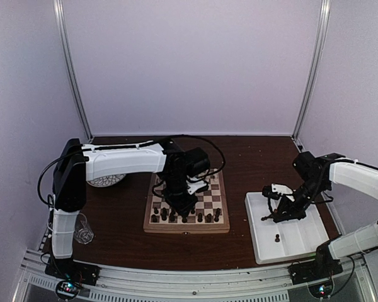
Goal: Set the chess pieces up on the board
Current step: Place the queen at e8.
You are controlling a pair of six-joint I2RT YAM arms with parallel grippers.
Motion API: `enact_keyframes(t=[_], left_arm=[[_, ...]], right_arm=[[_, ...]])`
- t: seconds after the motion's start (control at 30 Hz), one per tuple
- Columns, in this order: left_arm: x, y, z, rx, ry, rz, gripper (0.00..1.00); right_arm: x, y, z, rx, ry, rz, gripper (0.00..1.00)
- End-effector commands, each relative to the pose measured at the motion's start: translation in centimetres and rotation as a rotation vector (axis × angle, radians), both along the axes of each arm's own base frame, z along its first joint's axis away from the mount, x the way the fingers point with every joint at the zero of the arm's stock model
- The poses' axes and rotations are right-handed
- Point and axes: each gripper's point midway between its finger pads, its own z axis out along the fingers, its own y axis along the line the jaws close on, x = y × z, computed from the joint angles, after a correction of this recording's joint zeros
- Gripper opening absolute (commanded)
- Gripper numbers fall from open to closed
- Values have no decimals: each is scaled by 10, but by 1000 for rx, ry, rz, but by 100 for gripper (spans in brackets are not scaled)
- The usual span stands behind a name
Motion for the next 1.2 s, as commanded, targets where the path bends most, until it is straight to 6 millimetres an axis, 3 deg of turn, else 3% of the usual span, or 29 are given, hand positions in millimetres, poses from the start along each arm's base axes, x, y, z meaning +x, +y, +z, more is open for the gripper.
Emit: enact_keyframes(t=[0.0, 0.23, 0.47, 0.87, 1.17], left_arm=[[5, 0, 26, -42, -42, 0, 30], [5, 4, 20, -21, -43, 0, 21], [5, 6, 19, -11, -42, -3, 15], [0, 0, 12, -18, -1, -2, 12], [8, 11, 25, 16, -62, 4, 7]], right_arm=[[-3, -6, -16, -77, -17, 49, 6], [-10, -16, -51, -218, -48, 132, 5], [-13, -16, -72, -277, -32, 162, 5], [-10, -13, -75, -285, -21, 155, 5], [-11, -13, -75, -288, -22, 151, 6]])
